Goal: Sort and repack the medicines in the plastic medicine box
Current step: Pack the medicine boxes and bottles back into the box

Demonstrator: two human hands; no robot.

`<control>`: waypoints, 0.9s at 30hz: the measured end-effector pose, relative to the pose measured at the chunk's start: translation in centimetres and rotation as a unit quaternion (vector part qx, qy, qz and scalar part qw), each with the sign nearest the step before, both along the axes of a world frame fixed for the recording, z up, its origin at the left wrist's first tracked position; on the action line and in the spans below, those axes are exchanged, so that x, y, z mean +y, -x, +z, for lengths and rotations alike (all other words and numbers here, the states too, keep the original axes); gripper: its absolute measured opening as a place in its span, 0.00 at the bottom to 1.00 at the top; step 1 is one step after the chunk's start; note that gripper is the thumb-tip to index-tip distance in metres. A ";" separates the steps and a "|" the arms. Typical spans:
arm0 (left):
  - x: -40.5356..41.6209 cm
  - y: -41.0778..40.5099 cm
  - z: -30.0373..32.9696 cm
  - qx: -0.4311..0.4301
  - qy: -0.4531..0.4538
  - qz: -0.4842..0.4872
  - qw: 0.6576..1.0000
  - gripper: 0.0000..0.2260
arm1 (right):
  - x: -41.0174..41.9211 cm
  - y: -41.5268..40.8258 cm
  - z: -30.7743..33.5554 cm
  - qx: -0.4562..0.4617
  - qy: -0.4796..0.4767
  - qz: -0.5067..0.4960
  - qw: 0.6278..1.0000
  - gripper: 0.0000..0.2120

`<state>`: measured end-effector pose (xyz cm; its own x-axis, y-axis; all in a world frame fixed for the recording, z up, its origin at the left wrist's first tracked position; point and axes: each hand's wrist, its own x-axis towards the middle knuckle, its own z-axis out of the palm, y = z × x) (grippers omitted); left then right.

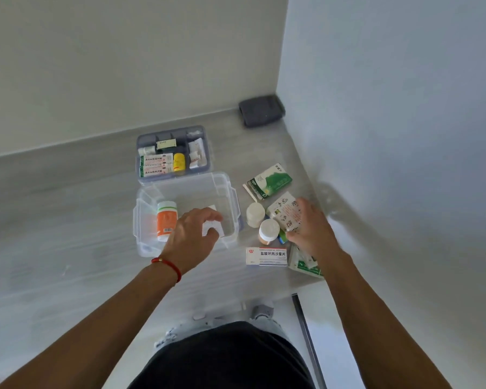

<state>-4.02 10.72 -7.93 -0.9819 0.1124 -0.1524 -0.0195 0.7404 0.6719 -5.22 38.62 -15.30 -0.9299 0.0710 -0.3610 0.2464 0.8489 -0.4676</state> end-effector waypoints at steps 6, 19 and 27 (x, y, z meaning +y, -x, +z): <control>-1.4 0.2 -0.1 -0.002 0.001 0.010 1.000 0.13 | 0.5 0.2 1.1 0.014 0.028 -0.025 0.999 0.31; -1.5 3.4 3.5 -0.113 -0.218 0.030 0.969 0.18 | -3.3 1.6 13.8 0.090 0.097 0.127 0.983 0.43; -6.6 4.7 4.3 -0.133 -0.205 0.000 0.970 0.21 | -10.8 2.6 12.7 0.157 0.113 0.266 0.944 0.30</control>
<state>-8.68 4.15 -3.62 -0.9137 0.2171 -0.3435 -0.2332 0.4120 0.8808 -7.83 27.83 -2.62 -0.8758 -0.4826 -0.0109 -0.3686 0.6831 -0.6305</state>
